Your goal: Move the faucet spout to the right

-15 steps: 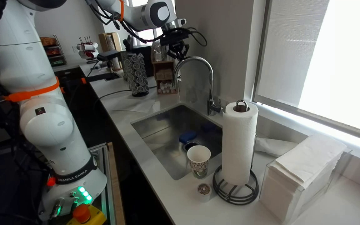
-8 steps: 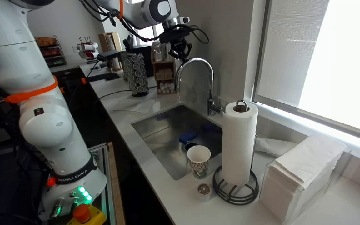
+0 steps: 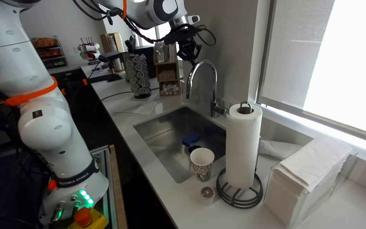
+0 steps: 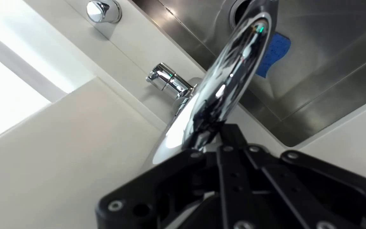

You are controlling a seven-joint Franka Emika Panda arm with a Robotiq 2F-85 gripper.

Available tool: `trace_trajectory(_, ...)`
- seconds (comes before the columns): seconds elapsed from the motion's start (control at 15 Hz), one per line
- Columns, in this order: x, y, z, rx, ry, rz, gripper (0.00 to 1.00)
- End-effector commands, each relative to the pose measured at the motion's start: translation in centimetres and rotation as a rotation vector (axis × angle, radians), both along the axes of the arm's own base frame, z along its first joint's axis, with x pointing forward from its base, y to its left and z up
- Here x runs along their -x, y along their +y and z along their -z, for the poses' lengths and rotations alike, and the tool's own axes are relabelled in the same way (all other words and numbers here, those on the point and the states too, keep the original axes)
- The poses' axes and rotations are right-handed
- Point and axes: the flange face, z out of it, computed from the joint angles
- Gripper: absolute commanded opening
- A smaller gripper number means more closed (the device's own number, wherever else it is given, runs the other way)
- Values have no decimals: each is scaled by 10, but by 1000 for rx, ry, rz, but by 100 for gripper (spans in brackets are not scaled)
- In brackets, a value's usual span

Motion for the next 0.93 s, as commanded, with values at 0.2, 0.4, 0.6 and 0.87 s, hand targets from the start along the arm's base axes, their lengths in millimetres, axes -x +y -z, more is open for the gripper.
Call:
trace_trajectory(0.2,2,-33,7,-16,-55,93,0)
trace_trajectory(0.4,0,-43,11,-32,-82,114,0)
trace_trajectory(0.6,5,-39,8,-48,-60,115,0)
trace_trajectory(0.87,36,-17,-16,-50,32,113,26)
